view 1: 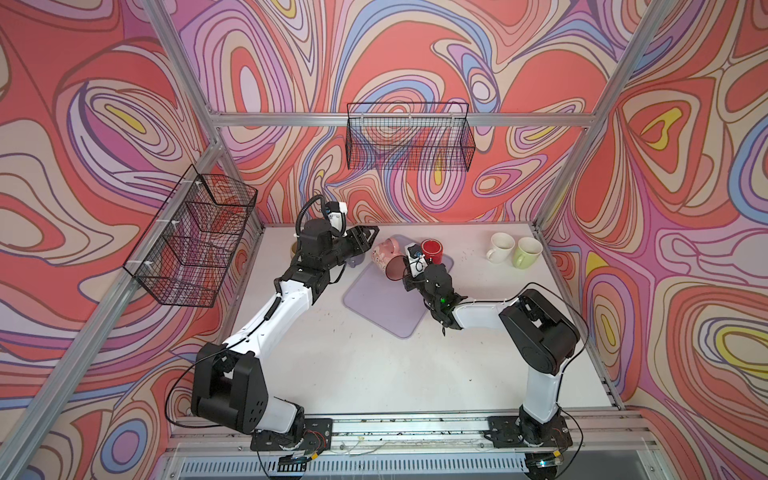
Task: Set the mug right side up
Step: 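Open the left gripper off the handle while the right gripper pulls the mug away, then carry the pink mug with the right gripper toward the white and green mugs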
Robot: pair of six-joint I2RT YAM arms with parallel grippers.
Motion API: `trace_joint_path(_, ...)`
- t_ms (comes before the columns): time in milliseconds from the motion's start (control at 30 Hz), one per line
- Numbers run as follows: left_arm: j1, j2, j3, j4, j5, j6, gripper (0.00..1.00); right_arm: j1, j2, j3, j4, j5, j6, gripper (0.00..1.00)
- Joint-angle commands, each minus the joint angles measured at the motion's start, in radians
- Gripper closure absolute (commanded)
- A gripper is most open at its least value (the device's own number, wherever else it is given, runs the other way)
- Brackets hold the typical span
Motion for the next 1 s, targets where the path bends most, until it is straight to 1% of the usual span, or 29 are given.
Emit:
trace_joint_path(0,0.021,-0.039,0.006,-0.053,-0.002,0.055,0.58,-0.017,-0.092,0.098,-0.100,-0.069,0.080,1.00)
trace_joint_path(100,0.034,-0.034,0.027,-0.094,0.012,0.084,0.58,-0.032,-0.116,0.141,-0.238,-0.100,0.100,1.00)
trace_joint_path(200,0.046,-0.031,0.057,-0.158,0.017,0.137,0.59,-0.046,-0.122,0.193,-0.382,-0.111,0.124,1.00)
trace_joint_path(267,0.059,-0.034,0.069,-0.188,0.025,0.158,0.59,-0.053,-0.154,0.235,-0.479,-0.112,0.129,1.00)
trace_joint_path(367,0.079,-0.037,0.089,-0.238,0.036,0.189,0.59,-0.059,-0.159,0.280,-0.575,-0.121,0.136,1.00)
trace_joint_path(467,0.091,-0.042,0.116,-0.298,0.045,0.232,0.59,-0.078,-0.152,0.345,-0.690,-0.163,0.170,1.00)
trace_joint_path(600,0.105,-0.039,0.159,-0.380,0.065,0.295,0.59,-0.089,-0.135,0.451,-0.868,-0.201,0.185,1.00)
trace_joint_path(667,0.112,-0.035,0.182,-0.420,0.076,0.325,0.59,-0.092,-0.135,0.501,-0.951,-0.211,0.185,1.00)
trace_joint_path(733,0.112,-0.029,0.205,-0.464,0.080,0.364,0.59,-0.095,-0.102,0.542,-1.023,-0.216,0.182,1.00)
trace_joint_path(967,0.112,-0.007,0.267,-0.578,0.075,0.497,0.59,-0.109,-0.078,0.673,-1.235,-0.224,0.183,1.00)
